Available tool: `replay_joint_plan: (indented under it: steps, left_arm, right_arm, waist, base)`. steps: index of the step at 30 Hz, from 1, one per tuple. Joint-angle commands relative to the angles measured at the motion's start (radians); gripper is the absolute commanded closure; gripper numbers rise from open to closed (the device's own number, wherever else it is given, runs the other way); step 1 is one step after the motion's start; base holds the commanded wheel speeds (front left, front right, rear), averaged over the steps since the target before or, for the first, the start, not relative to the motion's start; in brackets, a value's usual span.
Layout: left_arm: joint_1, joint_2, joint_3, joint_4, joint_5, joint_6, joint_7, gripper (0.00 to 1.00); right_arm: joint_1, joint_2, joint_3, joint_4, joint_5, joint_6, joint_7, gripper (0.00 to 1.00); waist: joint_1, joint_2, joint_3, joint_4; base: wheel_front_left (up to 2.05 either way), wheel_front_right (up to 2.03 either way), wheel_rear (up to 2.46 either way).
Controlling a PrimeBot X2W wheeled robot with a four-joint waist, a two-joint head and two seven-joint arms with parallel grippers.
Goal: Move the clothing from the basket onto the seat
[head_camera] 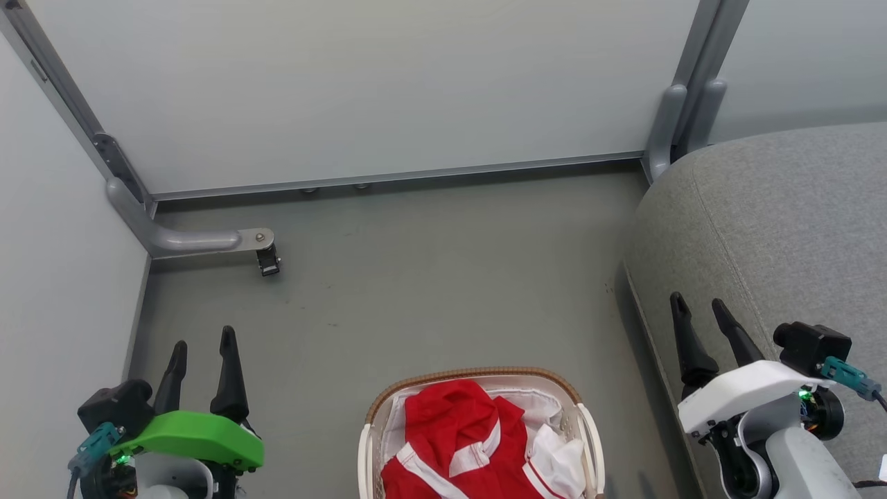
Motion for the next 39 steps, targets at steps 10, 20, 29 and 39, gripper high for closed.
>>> replay_joint_plan:
  steps: [10,20,29,39]
  left_arm:
    - [-0.001,0.012,0.002,-0.019,0.119,0.005,-0.032,0.0]
    - [0.008,0.008,0.008,-0.012,0.204,-0.002,-0.053,0.0]
    - [0.019,-0.004,0.018,-0.02,0.262,-0.014,-0.073,0.0]
    - [0.035,-0.016,0.03,-0.014,0.319,-0.022,-0.091,0.0]
  right_arm:
    - [-0.025,-0.003,-0.003,-0.022,-0.11,0.0,-0.033,0.0]
    - [-0.024,-0.01,0.003,0.0,-0.189,0.0,-0.054,0.0]
    - [-0.018,0.003,-0.009,0.026,-0.24,0.0,-0.074,0.0]
    - [-0.007,0.007,-0.01,0.076,-0.287,0.0,-0.092,0.0]
  waist:
    - [0.0,0.0066,-0.001,0.0]
    - [0.0,0.0074,0.0,-0.001]
    - [0.0,0.0081,-0.002,-0.001]
    - [0.0,0.0089,0.002,-0.003]
  base:
    - [0.0,0.0,0.0]
    - [0.0,0.0,0.0]
    - [0.0,0.0,0.0]
    - [0.0,0.0,0.0]
